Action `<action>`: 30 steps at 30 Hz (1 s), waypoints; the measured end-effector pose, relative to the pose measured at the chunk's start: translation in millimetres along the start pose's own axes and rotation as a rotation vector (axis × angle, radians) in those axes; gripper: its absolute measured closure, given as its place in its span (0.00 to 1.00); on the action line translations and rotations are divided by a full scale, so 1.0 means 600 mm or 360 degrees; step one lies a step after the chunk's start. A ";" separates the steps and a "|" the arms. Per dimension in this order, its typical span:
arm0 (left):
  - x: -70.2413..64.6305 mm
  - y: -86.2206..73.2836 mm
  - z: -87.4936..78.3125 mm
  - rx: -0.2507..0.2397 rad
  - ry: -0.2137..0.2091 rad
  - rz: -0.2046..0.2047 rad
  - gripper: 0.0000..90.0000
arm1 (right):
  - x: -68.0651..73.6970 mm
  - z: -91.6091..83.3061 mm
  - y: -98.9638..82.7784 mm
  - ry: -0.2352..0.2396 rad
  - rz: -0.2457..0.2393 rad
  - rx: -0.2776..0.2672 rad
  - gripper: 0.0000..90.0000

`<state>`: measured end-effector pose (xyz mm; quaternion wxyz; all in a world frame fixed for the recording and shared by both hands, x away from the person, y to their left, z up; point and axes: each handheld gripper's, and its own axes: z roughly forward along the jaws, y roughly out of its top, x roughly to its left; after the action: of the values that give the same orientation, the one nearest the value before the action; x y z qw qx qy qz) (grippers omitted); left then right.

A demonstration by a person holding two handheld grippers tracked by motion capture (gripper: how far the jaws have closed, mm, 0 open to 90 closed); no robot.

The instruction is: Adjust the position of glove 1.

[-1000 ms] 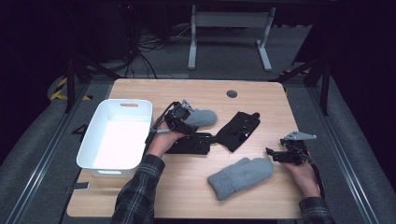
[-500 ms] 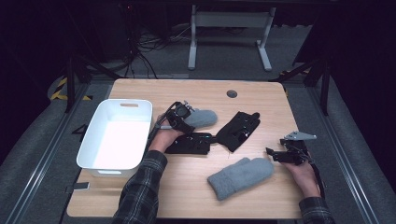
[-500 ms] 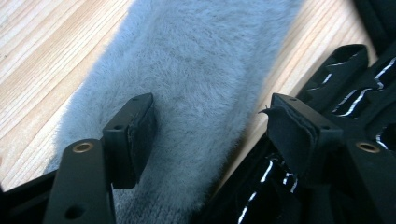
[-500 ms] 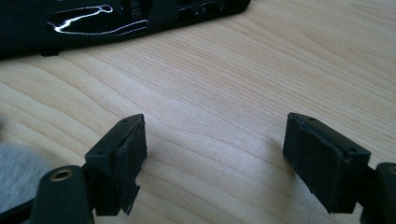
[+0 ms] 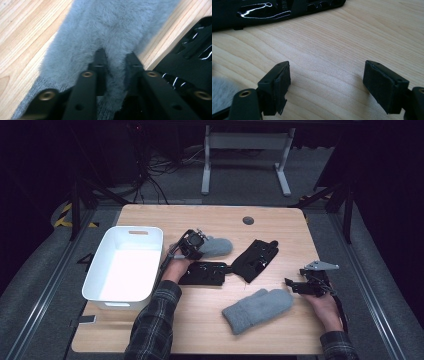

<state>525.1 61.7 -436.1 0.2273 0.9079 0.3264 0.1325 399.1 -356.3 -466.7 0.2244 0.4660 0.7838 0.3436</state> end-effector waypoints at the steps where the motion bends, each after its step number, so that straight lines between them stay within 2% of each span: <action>1: 0.003 -0.001 -0.004 -0.0026 -0.0031 -0.0058 0.90 | 0.000 0.000 0.000 0.0000 -0.0001 -0.0001 0.25; 2: 0.003 -0.001 -0.004 -0.0026 -0.0031 -0.0058 0.91 | 0.000 0.000 0.000 0.0001 -0.0001 -0.0001 0.25; 3: 0.007 -0.002 -0.010 -0.0059 -0.0074 -0.0115 0.92 | 0.000 0.000 0.000 0.0002 0.0000 -0.0001 0.26; 4: 0.007 -0.002 -0.010 -0.0059 -0.0074 -0.0115 0.92 | 0.000 0.000 0.000 0.0002 0.0000 -0.0001 0.26; 7: 0.012 -0.002 -0.021 -0.0117 -0.0138 -0.0209 0.92 | 0.000 0.000 0.000 0.0002 0.0000 -0.0001 0.26; 13: 0.018 0.003 -0.054 -0.0224 -0.0218 -0.0332 0.93 | 0.000 0.000 0.000 0.0001 -0.0001 -0.0001 0.26; 17: 0.019 0.007 -0.071 -0.0255 -0.0228 -0.0357 0.93 | 0.000 0.000 0.000 0.0001 -0.0001 -0.0001 0.26; 21: 0.015 0.015 -0.099 -0.0312 -0.0279 -0.0394 0.93 | 0.000 0.000 0.000 0.0000 -0.0002 -0.0002 0.26; 25: 0.009 0.020 -0.116 -0.0312 -0.0293 -0.0411 0.93 | 0.000 0.000 0.000 0.0000 -0.0001 -0.0003 0.26; 30: -0.005 0.025 -0.138 -0.0337 -0.0343 -0.0381 0.93 | 0.000 0.000 0.000 -0.0001 -0.0001 -0.0003 0.26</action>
<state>498.7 76.3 -357.5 0.3695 0.8424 0.3902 0.0402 398.9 -356.3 -466.8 0.2253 0.4657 0.7835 0.3442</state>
